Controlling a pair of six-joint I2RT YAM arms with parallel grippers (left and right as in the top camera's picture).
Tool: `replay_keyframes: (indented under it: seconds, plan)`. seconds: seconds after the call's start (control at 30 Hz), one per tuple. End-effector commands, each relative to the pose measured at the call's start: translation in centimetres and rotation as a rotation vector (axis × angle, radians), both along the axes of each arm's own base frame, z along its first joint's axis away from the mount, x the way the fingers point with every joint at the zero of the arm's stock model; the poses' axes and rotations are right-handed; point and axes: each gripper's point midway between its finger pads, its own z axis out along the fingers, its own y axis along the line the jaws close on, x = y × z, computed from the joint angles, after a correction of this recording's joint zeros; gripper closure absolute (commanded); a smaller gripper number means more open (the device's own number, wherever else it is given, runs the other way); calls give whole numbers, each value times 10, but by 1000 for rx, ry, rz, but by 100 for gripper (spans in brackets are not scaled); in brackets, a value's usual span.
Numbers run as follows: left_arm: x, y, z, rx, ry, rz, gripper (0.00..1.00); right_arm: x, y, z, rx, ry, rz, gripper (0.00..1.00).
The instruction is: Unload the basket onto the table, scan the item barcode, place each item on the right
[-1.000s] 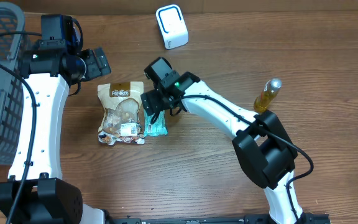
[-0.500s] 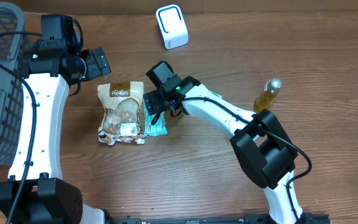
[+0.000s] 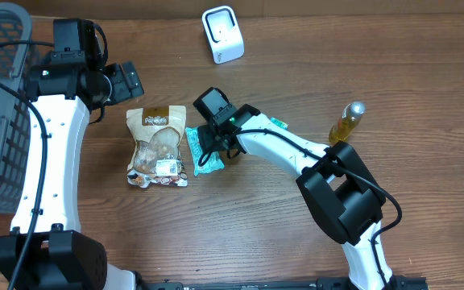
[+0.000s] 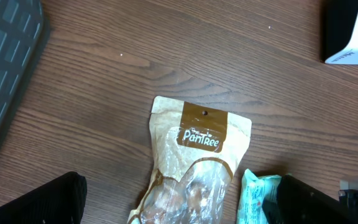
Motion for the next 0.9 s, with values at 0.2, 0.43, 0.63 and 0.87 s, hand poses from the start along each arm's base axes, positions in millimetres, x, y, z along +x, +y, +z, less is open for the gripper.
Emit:
replay_keyframes:
  seconds: [0.2,0.43,0.63,0.87]
  plan:
    - [2,-2,4,7,-11,-12,0,37,-7,49,13,-103,-59,31]
    - [2,-2,4,7,-11,-12,0,27,-3,47,37,-52,-30,28]
    - [2,-2,4,7,-13,-13,0,37,8,66,81,-83,-24,27]
    - [22,-4,17,-10,-111,-9,0,37,8,83,179,2,-10,27]
